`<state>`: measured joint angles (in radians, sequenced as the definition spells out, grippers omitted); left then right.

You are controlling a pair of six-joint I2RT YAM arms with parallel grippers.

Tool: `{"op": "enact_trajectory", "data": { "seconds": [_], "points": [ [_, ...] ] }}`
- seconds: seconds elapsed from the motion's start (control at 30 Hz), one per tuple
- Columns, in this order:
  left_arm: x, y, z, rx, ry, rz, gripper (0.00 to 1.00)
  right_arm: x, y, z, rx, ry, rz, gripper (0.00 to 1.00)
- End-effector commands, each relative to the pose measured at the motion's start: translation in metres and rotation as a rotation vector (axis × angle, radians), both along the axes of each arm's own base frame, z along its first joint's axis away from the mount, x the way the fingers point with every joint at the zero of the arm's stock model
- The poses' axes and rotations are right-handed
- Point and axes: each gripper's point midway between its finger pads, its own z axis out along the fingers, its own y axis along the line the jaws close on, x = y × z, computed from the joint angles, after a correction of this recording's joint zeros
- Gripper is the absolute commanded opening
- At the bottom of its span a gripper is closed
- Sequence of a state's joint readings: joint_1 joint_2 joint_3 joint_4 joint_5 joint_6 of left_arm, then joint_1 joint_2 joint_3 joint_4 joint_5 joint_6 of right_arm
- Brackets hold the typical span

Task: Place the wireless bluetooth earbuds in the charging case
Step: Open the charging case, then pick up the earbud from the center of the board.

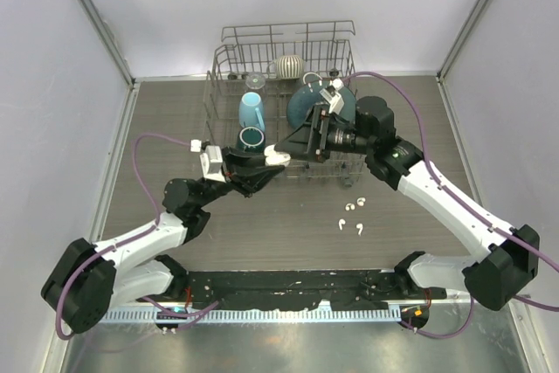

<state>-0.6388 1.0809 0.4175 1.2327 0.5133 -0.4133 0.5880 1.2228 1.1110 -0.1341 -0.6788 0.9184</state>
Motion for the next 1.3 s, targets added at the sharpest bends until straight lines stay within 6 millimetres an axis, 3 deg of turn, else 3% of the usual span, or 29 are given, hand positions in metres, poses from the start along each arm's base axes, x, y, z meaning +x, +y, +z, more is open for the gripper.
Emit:
{"op": "enact_trajectory", "data": {
  "seconds": [0.0, 0.17, 0.3, 0.47, 0.57, 0.6, 0.63, 0.7, 0.73, 0.77, 0.8, 0.9, 1.0, 1.03, 1.13, 1.23, 1.27],
  "points": [
    [-0.04, -0.001, 0.026, -0.059, -0.158, -0.136, 0.0, 0.02, 0.005, 0.02, 0.124, 0.011, -0.036, 0.8],
    [-0.038, 0.001, 0.024, -0.066, -0.146, -0.118, 0.0, 0.019, 0.006, 0.032, 0.216, 0.03, -0.002, 0.8],
    [-0.034, 0.004, 0.023, -0.073, -0.144, -0.088, 0.0, 0.019, -0.004, 0.043, 0.24, -0.024, -0.022, 0.8],
    [-0.03, 0.008, 0.024, -0.092, -0.133, -0.055, 0.0, 0.031, -0.034, 0.056, 0.223, -0.103, -0.134, 0.81],
    [-0.03, 0.011, 0.026, -0.106, -0.134, -0.037, 0.0, 0.049, -0.063, 0.052, 0.165, -0.133, -0.255, 0.81],
    [-0.03, 0.012, 0.027, -0.108, -0.138, -0.035, 0.0, 0.057, -0.073, 0.045, 0.131, -0.128, -0.311, 0.82],
    [-0.031, 0.013, 0.028, -0.111, -0.138, -0.035, 0.0, 0.064, -0.091, 0.024, 0.054, -0.075, -0.383, 0.82],
    [-0.034, 0.015, 0.031, -0.12, -0.146, -0.034, 0.0, 0.081, -0.125, 0.01, -0.103, -0.143, -0.554, 0.83],
    [-0.034, 0.016, 0.032, -0.121, -0.147, -0.033, 0.0, 0.076, -0.142, -0.018, -0.235, -0.067, -0.611, 0.84],
    [-0.037, 0.018, 0.034, -0.125, -0.154, -0.033, 0.0, 0.086, -0.171, -0.024, -0.367, -0.115, -0.742, 0.84],
    [-0.036, 0.019, 0.035, -0.128, -0.153, -0.027, 0.0, 0.074, -0.189, -0.042, -0.478, -0.067, -0.775, 0.87],
    [-0.038, 0.022, 0.036, -0.131, -0.155, -0.017, 0.0, 0.064, -0.243, -0.065, -0.729, -0.046, -0.945, 1.0],
    [-0.04, 0.024, 0.04, -0.136, -0.164, -0.012, 0.0, 0.046, -0.276, -0.077, -0.836, -0.003, -1.073, 1.0],
    [-0.041, 0.024, 0.041, -0.135, -0.167, -0.013, 0.0, 0.04, -0.278, -0.076, -0.825, -0.019, -1.079, 1.0],
    [-0.042, 0.024, 0.041, -0.124, -0.168, -0.017, 0.0, 0.027, -0.268, -0.098, -0.812, 0.017, -1.008, 1.0],
    [-0.045, 0.026, 0.043, -0.126, -0.173, -0.022, 0.0, 0.005, -0.254, -0.137, -0.818, 0.143, -0.897, 0.92],
    [-0.047, 0.026, 0.043, -0.125, -0.173, -0.027, 0.0, -0.005, -0.253, -0.155, -0.83, 0.193, -0.875, 0.86]
  ]
}}
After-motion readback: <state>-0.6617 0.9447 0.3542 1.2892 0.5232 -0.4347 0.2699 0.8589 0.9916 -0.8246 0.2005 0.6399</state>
